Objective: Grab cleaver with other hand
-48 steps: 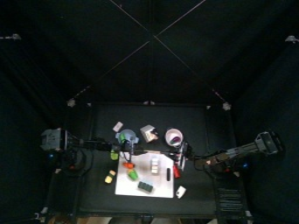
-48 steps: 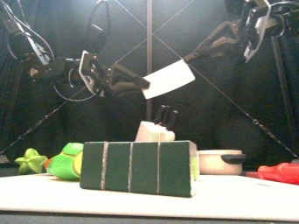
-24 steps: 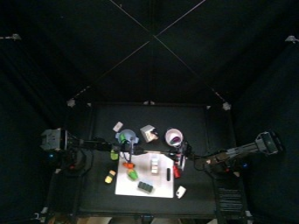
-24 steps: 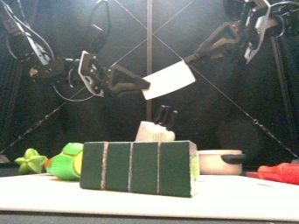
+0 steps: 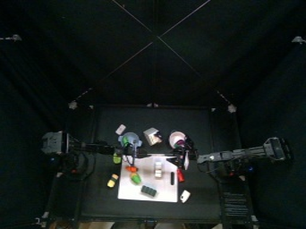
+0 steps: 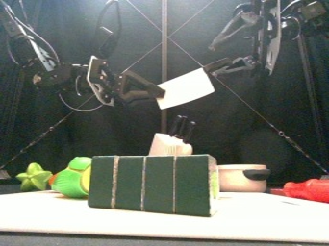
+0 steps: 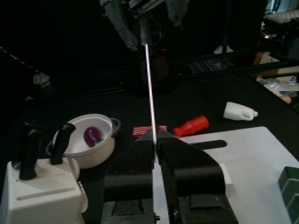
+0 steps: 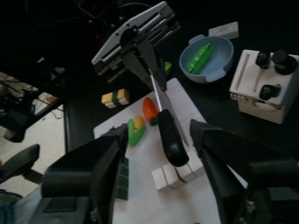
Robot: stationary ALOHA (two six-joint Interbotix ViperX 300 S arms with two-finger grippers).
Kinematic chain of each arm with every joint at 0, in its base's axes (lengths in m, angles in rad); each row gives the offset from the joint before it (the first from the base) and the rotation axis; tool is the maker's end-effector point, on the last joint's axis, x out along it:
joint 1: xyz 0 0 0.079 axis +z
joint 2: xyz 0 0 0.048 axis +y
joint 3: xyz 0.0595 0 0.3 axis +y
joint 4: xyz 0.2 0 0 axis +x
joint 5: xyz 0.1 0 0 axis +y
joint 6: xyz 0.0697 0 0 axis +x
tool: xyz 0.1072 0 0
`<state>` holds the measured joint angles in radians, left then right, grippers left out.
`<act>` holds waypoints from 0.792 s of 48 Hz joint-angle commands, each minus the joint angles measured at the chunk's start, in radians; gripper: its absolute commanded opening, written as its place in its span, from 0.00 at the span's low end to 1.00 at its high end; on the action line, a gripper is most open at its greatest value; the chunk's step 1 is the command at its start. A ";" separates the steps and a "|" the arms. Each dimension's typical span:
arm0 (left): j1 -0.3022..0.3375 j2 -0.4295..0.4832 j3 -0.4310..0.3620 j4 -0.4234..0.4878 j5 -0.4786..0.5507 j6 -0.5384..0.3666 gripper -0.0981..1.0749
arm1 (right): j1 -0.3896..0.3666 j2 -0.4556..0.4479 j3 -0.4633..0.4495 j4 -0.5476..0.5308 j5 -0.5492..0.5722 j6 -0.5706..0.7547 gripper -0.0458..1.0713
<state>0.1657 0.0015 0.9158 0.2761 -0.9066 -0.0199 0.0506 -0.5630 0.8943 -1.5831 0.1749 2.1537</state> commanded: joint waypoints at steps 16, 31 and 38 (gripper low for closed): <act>-0.002 -0.020 -0.002 -0.003 -0.011 0.002 0.39 | -0.092 -0.081 -0.072 0.238 -0.038 -0.038 0.95; 0.000 -0.023 0.003 -0.003 -0.009 0.003 0.39 | -0.103 -0.080 -0.137 0.362 -0.063 -0.038 0.95; 0.002 -0.023 0.003 -0.003 -0.009 0.003 0.39 | -0.103 -0.081 -0.130 0.505 -0.049 -0.040 0.95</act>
<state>0.1657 -0.0015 0.9281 0.2746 -0.9050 -0.0184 -0.0476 -0.6335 0.7839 -1.1643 0.1212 2.1169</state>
